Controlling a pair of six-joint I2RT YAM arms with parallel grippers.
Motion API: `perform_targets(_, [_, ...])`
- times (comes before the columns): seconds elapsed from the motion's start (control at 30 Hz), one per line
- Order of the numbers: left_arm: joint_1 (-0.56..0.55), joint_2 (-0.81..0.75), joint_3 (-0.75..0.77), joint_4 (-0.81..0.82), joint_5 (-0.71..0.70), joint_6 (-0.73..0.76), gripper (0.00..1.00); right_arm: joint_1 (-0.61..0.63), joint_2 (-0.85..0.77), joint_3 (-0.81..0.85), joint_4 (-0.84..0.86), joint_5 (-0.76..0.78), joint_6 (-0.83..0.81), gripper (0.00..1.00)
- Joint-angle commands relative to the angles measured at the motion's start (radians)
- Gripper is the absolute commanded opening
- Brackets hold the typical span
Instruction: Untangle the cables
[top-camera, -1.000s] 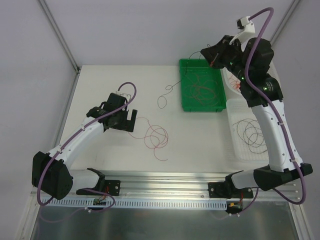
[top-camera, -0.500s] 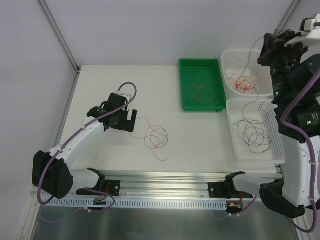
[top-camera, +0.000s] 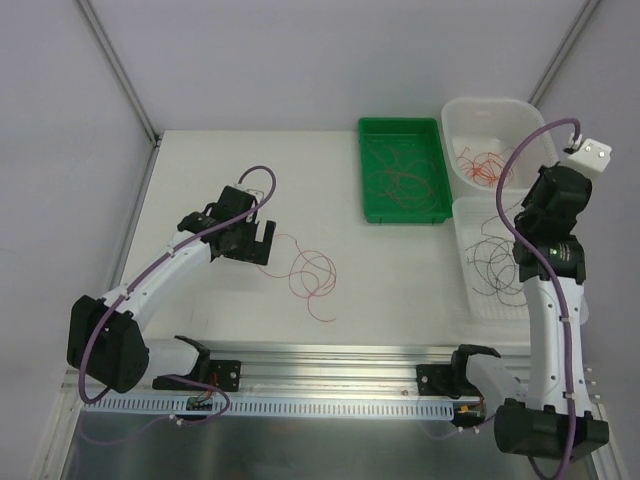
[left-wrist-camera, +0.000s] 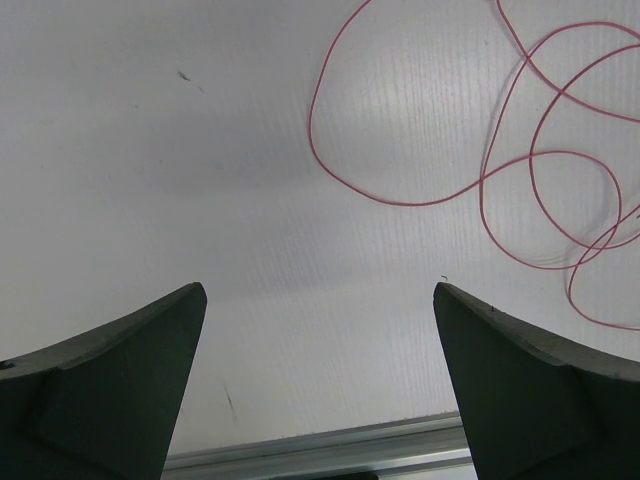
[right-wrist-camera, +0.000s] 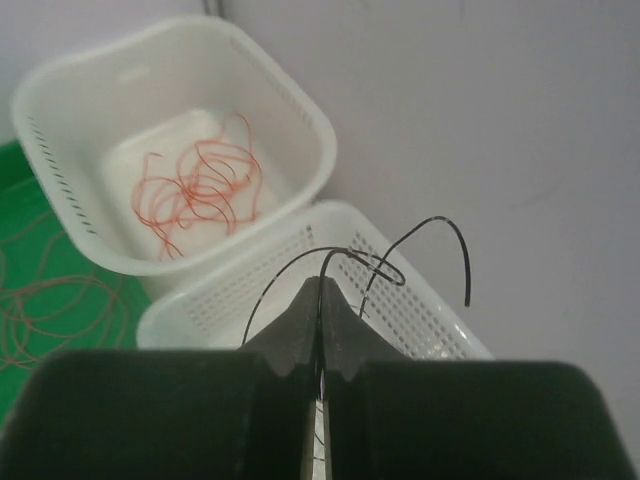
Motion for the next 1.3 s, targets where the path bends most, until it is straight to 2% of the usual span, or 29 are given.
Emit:
perform_targets(0.0, [0.004,0.008,-0.007,0.003,0.013,-0.008,0.99,-0.108,-0.043,-0.117,0.042,-0.066,0.154,0.01])
perform_targets(0.13, [0.004,0.014,-0.008,0.003,0.01,-0.008,0.99,-0.194,-0.043,-0.219,0.01,-0.13,0.272,0.01])
perform_targets(0.3, [0.004,0.014,-0.007,0.003,0.01,-0.008,0.99,-0.237,0.003,-0.292,-0.111,-0.204,0.433,0.01])
perform_targets(0.4, [0.005,0.008,-0.007,0.003,0.01,-0.013,0.99,-0.25,0.069,-0.349,-0.176,-0.247,0.489,0.28])
perform_targets(0.47, [0.004,0.008,-0.007,0.003,0.011,-0.016,0.99,-0.262,0.107,-0.368,-0.22,-0.267,0.498,0.39])
perform_targets(0.5, [0.004,0.006,-0.007,0.003,0.017,-0.019,0.99,-0.262,0.108,-0.368,-0.23,-0.27,0.485,0.53])
perform_targets(0.57, [0.004,0.011,-0.007,0.001,0.023,-0.021,0.99,-0.256,0.074,-0.354,-0.243,-0.275,0.455,0.66])
perform_targets(0.6, [0.004,0.011,-0.007,0.003,0.029,-0.022,0.99,-0.251,0.057,-0.343,-0.254,-0.273,0.44,0.76])
perform_targets(0.7, [0.004,0.014,-0.004,0.003,0.042,-0.024,0.99,-0.224,0.0,-0.268,-0.302,-0.305,0.383,0.88])
perform_targets(0.8, [0.004,0.017,-0.001,0.003,0.046,-0.027,0.99,-0.15,-0.036,-0.213,-0.325,-0.405,0.352,0.91])
perform_targets(0.9, [0.004,0.025,0.001,0.003,0.054,-0.03,0.99,-0.015,-0.04,-0.207,-0.294,-0.523,0.363,0.91])
perform_targets(1.0, [0.004,0.04,0.002,0.003,0.062,-0.037,0.99,0.181,-0.008,-0.213,-0.241,-0.535,0.401,0.9])
perform_targets(1.03, [0.004,0.044,0.002,0.001,0.065,-0.039,0.99,0.288,0.03,-0.216,-0.199,-0.534,0.414,0.89])
perform_targets(1.1, [0.004,0.055,0.004,0.001,0.074,-0.044,0.99,0.386,0.083,-0.217,-0.153,-0.534,0.437,0.87])
perform_targets(1.13, [0.004,0.058,0.004,0.0,0.071,-0.044,0.99,0.478,0.144,-0.208,-0.115,-0.534,0.443,0.87])
perform_targets(1.2, [0.004,0.063,0.002,0.0,0.057,-0.045,0.97,0.586,0.227,-0.188,-0.087,-0.514,0.454,0.84])
perform_targets(1.27, [0.004,0.063,0.002,0.001,0.04,-0.047,0.96,0.643,0.356,-0.153,-0.052,-0.503,0.455,0.78])
